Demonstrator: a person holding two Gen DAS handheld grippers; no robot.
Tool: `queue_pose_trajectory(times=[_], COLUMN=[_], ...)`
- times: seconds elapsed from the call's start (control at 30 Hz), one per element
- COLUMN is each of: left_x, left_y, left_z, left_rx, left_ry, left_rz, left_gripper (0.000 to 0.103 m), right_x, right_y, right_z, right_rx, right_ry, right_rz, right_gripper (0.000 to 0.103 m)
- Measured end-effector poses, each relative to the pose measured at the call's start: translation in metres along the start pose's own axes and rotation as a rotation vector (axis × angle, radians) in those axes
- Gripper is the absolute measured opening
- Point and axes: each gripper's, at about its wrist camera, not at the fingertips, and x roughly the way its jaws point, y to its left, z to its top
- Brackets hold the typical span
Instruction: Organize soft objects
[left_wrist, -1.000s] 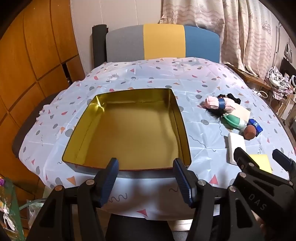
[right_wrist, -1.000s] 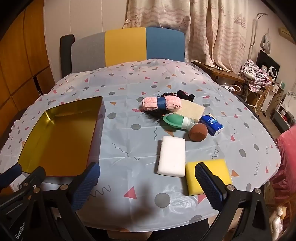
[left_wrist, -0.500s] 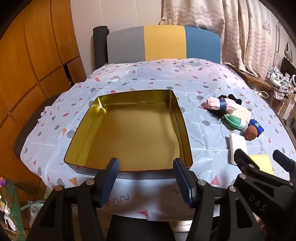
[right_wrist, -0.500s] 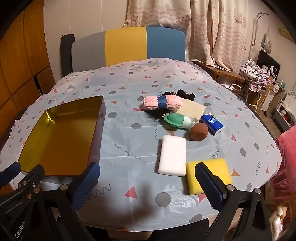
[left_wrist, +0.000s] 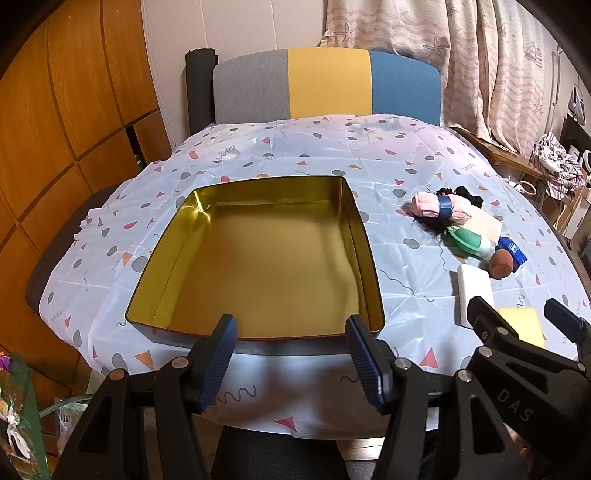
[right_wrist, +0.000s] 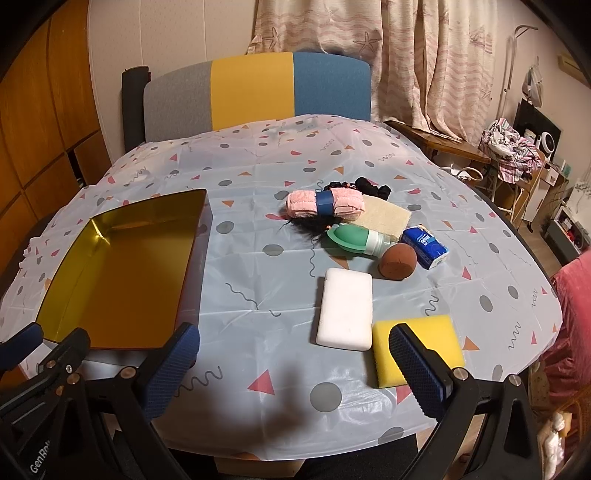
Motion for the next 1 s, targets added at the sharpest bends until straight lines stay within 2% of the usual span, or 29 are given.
queue_pose_trajectory(times=[1.0], left_x=[0.0016], left_y=[0.0018], left_z=[0.0012], left_rx=[-0.010], left_ry=[-0.005], left_rz=[-0.016], left_gripper=[0.061], right_x=[0.0038], right_y=[-0.0006], right_z=[-0.0016], right_rx=[0.001], right_ry=[0.008], right_rz=[0.000], right_gripper=[0.103])
